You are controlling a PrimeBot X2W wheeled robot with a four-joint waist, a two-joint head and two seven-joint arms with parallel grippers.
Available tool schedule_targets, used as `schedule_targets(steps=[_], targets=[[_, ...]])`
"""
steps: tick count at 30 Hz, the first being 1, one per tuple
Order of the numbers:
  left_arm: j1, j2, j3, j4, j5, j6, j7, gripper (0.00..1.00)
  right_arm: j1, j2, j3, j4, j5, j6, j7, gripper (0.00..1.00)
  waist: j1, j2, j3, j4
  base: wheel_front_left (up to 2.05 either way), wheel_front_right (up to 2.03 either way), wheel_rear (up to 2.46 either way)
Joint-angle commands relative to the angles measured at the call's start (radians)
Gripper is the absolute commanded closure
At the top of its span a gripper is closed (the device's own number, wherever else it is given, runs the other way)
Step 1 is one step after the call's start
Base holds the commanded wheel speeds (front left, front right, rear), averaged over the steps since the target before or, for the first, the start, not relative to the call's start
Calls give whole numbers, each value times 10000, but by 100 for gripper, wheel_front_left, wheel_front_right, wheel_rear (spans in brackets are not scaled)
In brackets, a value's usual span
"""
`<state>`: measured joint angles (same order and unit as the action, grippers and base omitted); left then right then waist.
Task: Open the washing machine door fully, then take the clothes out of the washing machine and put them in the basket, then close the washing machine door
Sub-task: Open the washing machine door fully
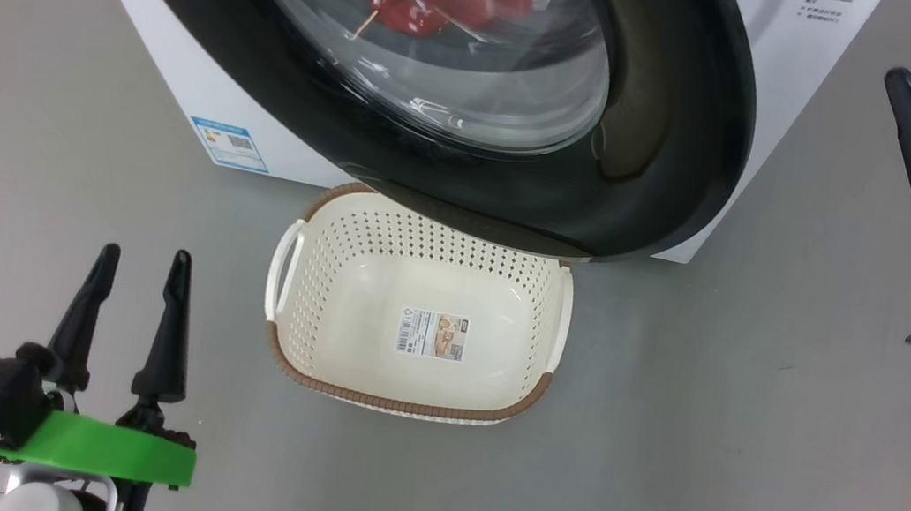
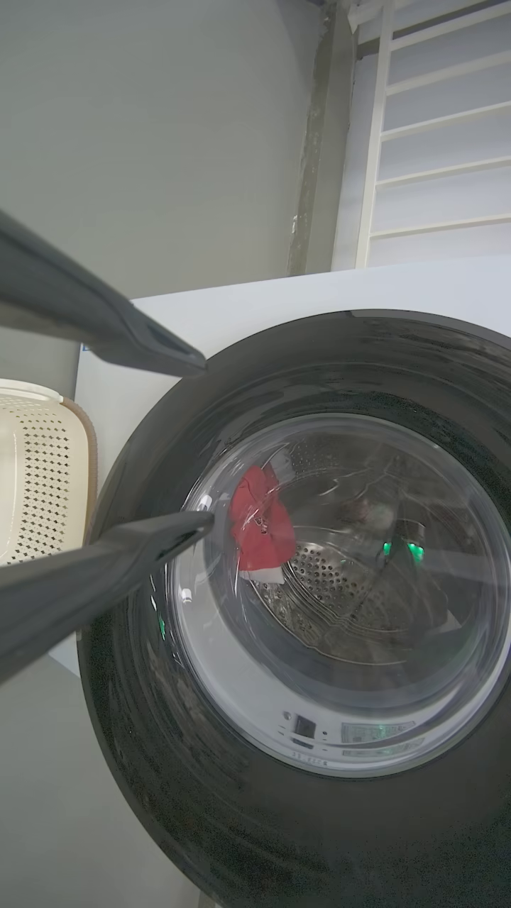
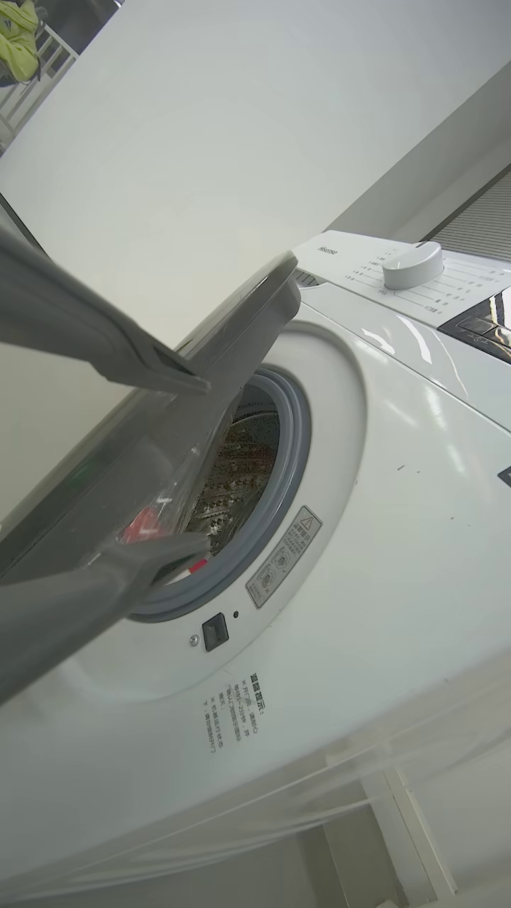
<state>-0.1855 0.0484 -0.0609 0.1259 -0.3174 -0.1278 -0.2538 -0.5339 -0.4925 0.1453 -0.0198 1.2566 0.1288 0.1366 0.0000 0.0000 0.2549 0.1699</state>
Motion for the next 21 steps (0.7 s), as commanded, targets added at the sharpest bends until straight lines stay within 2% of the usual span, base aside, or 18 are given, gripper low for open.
schedule_targets(steps=[1, 7, 11, 18, 21], targets=[[44, 229, 371, -302, 128, -29, -80, 0, 304, -174, 108, -470, -310, 19, -350, 0, 0, 0, 20, -40, 0, 0, 0], [47, 250, 408, -440, 198, -29, -80, 0, 1384, -223, 240, -802, -1894, 19, -2277, 0, 0, 0, 76, -170, 0, 0, 0], [49, 270, 427, -513, 222, -29, -80, 0, 1911, -67, 399, -711, -2608, 19, -3158, 0, 0, 0, 136, -233, 0, 0, 0], [-33, 257, 440, -582, 198, -29, -80, 0, 2379, 208, 713, -87, -4282, 19, -3866, 0, 0, 0, 355, -283, 0, 0, 0], [-96, 251, 510, -615, 176, -29, -80, 0, 2482, 531, 616, 167, -5175, 19, -3957, 0, 0, 0, 442, -289, 0, 0, 0]])
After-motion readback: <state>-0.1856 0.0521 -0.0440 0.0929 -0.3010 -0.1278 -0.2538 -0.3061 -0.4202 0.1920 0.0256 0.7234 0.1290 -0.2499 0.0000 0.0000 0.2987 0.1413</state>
